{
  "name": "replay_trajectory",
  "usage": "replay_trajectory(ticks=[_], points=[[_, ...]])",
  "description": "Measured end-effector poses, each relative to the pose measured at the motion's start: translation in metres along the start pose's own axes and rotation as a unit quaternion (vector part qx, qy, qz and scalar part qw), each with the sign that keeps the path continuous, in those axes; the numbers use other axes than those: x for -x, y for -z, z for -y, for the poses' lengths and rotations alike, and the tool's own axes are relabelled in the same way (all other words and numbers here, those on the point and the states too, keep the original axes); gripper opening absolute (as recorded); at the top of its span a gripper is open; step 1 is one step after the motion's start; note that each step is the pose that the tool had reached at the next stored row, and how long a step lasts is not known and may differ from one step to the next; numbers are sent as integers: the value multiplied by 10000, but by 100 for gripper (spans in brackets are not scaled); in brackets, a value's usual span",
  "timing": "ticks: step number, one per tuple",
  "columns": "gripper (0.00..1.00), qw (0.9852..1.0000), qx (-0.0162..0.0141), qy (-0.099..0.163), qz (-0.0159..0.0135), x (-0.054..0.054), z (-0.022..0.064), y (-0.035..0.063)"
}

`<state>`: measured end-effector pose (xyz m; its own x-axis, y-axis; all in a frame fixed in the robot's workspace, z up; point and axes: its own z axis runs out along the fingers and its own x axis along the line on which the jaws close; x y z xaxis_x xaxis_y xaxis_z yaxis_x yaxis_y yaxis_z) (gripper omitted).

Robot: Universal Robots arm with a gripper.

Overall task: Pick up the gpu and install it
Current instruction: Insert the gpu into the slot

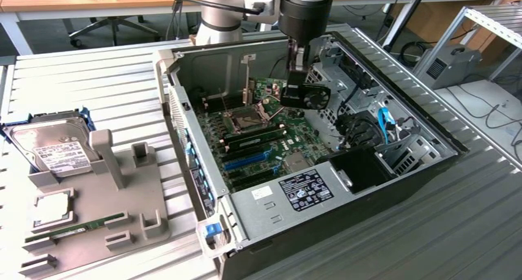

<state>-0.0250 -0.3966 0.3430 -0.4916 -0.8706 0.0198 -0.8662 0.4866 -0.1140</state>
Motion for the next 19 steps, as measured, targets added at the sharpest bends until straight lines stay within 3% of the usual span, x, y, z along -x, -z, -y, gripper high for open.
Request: replay_trajectory(ticks=[19], points=[[26, 9997, -20, 251, 2, 0, 0, 0]])
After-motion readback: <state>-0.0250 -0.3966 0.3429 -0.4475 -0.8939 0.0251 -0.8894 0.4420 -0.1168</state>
